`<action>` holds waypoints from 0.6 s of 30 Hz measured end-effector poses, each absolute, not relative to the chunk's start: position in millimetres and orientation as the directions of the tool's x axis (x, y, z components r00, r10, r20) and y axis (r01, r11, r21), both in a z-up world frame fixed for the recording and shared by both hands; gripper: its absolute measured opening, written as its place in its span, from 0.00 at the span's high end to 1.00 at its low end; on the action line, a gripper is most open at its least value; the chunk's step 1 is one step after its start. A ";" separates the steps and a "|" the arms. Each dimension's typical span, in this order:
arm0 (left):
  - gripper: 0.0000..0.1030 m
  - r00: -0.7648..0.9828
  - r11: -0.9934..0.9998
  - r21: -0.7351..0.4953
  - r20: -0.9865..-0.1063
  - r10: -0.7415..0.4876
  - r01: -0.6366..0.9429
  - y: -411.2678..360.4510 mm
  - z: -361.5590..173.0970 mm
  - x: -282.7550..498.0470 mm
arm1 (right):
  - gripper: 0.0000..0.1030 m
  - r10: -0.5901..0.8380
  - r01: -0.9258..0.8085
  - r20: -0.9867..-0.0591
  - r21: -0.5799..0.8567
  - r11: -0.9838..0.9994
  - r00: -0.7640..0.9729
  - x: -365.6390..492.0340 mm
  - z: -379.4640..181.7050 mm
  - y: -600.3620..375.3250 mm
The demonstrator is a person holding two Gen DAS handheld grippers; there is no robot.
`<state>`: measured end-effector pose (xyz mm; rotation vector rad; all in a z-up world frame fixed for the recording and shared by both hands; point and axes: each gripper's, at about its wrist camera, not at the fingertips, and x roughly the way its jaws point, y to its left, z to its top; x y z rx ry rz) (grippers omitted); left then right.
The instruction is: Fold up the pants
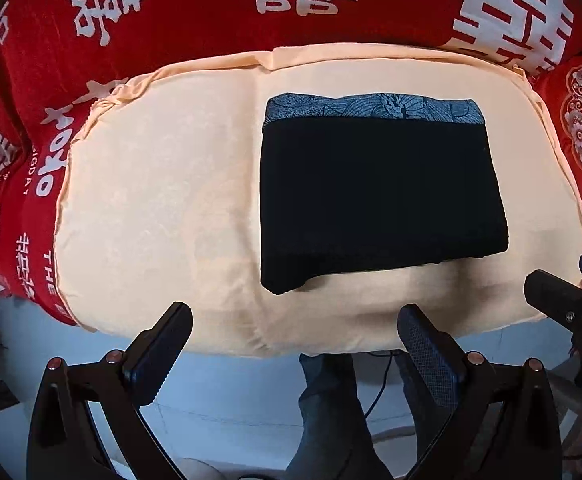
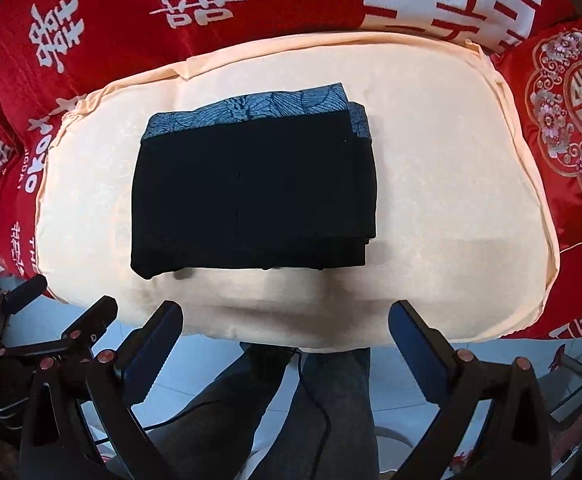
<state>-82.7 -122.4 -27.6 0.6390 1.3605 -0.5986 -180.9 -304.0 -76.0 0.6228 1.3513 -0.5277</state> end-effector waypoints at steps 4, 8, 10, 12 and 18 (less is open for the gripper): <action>0.00 0.125 0.693 0.068 -0.992 -0.032 0.718 -123.4 -22.6 -84.1 | 0.00 -0.004 0.668 -0.989 0.098 0.738 0.150 -179.0 -71.4 -299.9; 0.00 0.126 0.685 0.064 -0.991 -0.041 0.726 -126.3 -19.5 -86.8 | 0.00 -0.013 0.666 -0.989 0.090 0.740 0.148 -178.1 -68.2 -298.7; 0.00 0.127 0.681 0.064 -0.991 -0.043 0.730 -127.4 -18.4 -87.6 | 0.00 -0.017 0.668 -0.989 0.086 0.739 0.147 -178.2 -66.9 -299.0; 0.00 0.129 0.677 0.067 -0.991 -0.042 0.733 -128.5 -18.0 -88.2 | 0.00 -0.019 0.670 -0.989 0.085 0.737 0.146 -177.9 -65.8 -298.7; 0.00 0.136 0.674 0.071 -0.990 -0.044 0.735 -130.3 -15.5 -88.0 | 0.00 -0.024 0.671 -0.989 0.081 0.737 0.145 -175.7 -64.9 -298.9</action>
